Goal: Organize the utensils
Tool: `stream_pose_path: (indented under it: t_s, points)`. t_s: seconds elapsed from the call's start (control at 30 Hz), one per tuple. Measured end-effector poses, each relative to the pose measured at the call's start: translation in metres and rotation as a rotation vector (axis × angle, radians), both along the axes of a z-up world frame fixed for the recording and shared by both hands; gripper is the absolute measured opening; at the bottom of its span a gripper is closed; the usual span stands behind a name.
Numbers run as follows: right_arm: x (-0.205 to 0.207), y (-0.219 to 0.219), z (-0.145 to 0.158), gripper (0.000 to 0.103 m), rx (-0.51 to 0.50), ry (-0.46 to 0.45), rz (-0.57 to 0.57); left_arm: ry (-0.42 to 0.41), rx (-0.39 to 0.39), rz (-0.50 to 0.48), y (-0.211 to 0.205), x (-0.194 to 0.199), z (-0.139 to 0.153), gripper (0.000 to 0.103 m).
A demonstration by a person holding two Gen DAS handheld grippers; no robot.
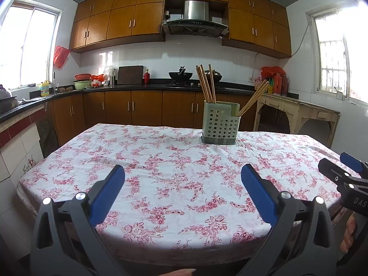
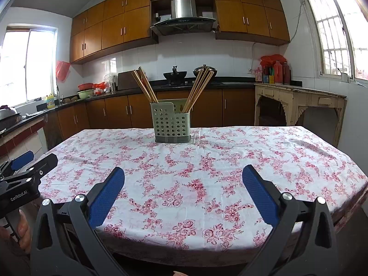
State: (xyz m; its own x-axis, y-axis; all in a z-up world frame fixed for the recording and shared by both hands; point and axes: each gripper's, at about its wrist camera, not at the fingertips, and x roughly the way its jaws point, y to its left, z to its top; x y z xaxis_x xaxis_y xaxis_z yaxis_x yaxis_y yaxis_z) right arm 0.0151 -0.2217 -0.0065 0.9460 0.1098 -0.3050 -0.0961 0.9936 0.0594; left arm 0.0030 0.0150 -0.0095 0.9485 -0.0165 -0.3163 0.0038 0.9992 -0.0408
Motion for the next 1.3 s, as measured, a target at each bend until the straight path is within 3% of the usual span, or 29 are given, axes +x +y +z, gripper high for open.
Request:
stream_pose_path:
  t_s: [1.3]
  points:
    - [-0.0015, -0.0004, -0.0047, 0.101, 0.005, 0.009, -0.001, 0.010, 0.009, -0.003, 0.0039, 0.0004, -0.0047, 0.099]
